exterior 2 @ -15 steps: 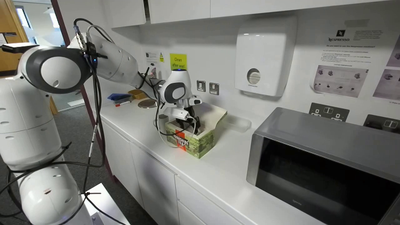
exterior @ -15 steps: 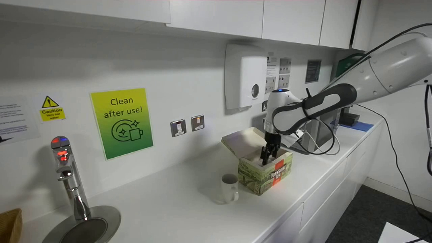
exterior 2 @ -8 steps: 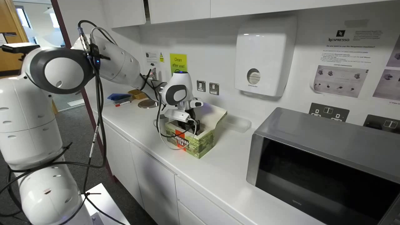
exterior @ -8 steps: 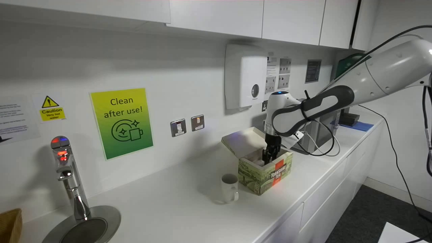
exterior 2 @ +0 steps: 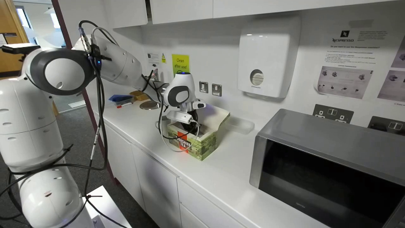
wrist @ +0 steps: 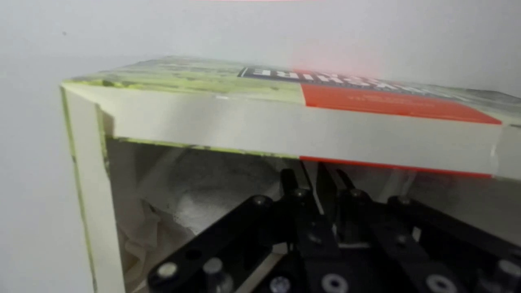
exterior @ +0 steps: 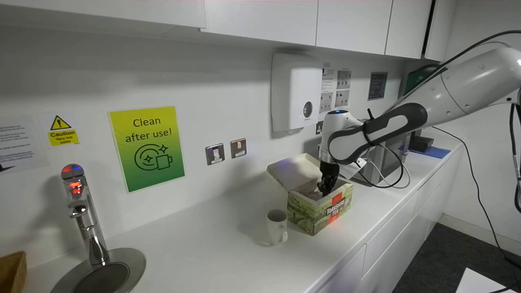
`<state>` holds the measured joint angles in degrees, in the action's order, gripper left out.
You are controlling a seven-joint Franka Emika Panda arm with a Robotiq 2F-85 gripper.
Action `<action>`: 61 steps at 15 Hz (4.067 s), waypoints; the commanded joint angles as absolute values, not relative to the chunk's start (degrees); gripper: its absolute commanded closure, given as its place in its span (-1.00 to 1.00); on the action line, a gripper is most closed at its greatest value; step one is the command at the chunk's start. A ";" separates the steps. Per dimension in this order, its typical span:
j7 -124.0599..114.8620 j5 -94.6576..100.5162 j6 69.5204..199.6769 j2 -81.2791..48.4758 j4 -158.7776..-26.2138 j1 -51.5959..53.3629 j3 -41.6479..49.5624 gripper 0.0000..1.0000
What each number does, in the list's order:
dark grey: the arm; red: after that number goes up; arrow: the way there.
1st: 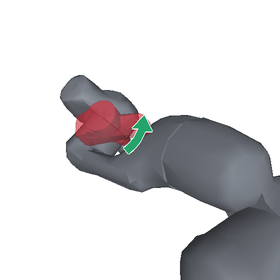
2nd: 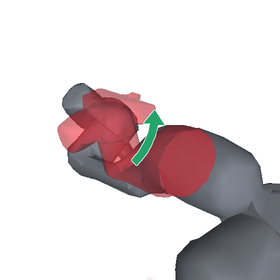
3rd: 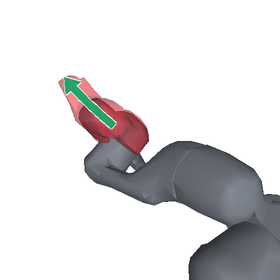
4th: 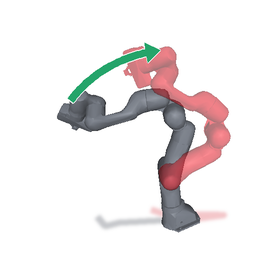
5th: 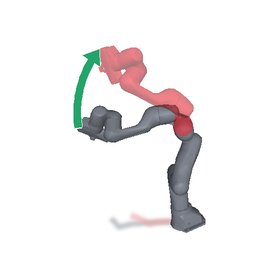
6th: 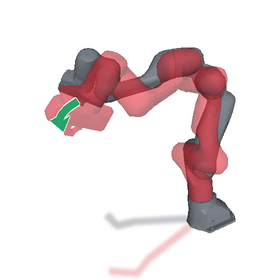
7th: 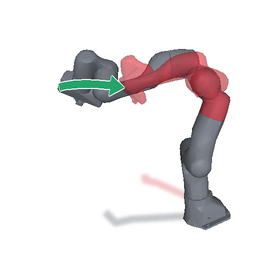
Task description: Put a tea bag in the mug
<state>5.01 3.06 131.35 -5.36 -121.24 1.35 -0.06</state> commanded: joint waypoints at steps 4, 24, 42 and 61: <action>7.02 3.19 130.45 -1.90 -121.86 1.10 -0.52 1.00; 11.91 2.68 131.55 8.30 -124.98 2.42 -2.12 1.00; 6.98 8.83 131.66 11.64 -124.27 8.11 -10.31 1.00; 5.30 12.09 131.43 3.09 -117.71 12.00 -13.41 1.00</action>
